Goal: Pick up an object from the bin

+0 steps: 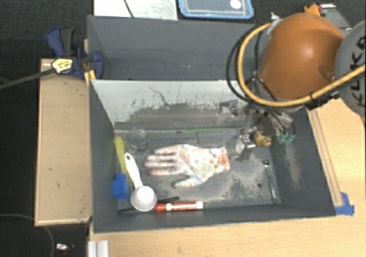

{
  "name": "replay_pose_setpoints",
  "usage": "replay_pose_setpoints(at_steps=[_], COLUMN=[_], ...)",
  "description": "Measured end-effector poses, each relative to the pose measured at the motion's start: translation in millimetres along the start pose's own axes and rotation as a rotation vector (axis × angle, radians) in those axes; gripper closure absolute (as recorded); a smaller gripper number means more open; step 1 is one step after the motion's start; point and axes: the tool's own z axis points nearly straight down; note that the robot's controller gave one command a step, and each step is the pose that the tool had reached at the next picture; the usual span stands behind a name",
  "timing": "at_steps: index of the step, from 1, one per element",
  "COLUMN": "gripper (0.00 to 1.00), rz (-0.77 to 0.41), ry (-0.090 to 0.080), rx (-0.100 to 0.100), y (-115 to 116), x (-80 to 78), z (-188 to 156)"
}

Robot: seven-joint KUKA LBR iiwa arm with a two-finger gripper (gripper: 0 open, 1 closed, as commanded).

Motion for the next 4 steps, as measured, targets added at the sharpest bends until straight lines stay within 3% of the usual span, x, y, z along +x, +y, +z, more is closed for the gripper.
replay_pose_setpoints(at_steps=[1, 2, 3, 4], gripper=[0.0, 0.0, 0.0, 0.0], rz=[0.024, -0.016, -0.206, -0.301], ry=[-0.024, -0.006, -0.018, -0.03], rx=[0.005, 0.002, 0.002, 0.008], y=[4.2, 20.8, 66.1, 89.0], x=[-11.5, -16.1, -19.8, -57.4], z=[-3.4, 36.4, 96.9, 126.7])
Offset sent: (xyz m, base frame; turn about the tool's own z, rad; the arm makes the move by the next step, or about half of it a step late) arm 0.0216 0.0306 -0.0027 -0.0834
